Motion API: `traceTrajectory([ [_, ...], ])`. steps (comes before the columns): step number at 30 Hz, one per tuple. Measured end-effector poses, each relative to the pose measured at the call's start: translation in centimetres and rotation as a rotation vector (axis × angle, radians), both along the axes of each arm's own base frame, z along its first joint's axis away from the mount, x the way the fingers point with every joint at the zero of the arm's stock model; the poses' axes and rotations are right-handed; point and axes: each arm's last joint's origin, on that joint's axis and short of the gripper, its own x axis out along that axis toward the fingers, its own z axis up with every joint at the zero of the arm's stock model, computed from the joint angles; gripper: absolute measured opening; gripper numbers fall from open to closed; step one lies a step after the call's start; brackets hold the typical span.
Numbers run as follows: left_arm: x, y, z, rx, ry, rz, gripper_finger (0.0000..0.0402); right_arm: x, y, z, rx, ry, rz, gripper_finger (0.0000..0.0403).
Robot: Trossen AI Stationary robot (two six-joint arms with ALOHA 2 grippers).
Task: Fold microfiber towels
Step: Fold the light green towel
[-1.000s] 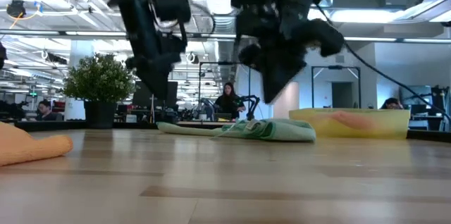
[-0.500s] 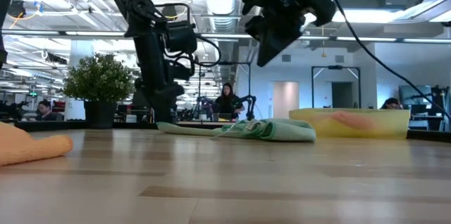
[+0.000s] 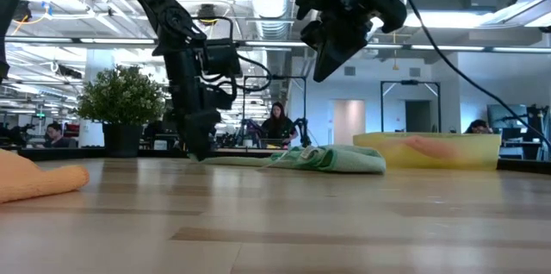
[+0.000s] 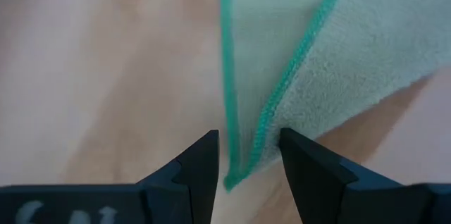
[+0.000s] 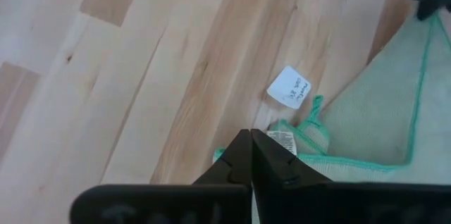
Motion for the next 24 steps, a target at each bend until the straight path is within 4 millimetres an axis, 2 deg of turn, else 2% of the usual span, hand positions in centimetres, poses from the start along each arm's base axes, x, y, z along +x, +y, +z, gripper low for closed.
traceTrajectory([
  [7,0.0,-0.1,-0.3,-0.011,0.019,-0.029,0.0135,0.0,-0.4,0.0,0.0,0.0,-0.013,0.0024],
  [10,0.0,-0.3,-0.4,-0.011,0.038,-0.043,0.0099,0.0,-0.7,0.0,0.001,0.0,-0.02,0.0021],
  [15,0.1,-1.2,-0.5,-0.016,0.076,-0.081,0.0012,0.0,-1.3,0.0,0.019,0.001,-0.075,0.0023],
  [21,0.4,-3.1,-0.2,-0.03,0.108,-0.128,0.0003,-0.1,-2.2,0.0,0.075,0.013,-0.211,0.0026],
  [24,0.4,-4.0,0.9,-0.024,0.084,-0.149,0.0003,0.0,-2.5,0.0,0.075,0.002,-0.216,0.0028],
])
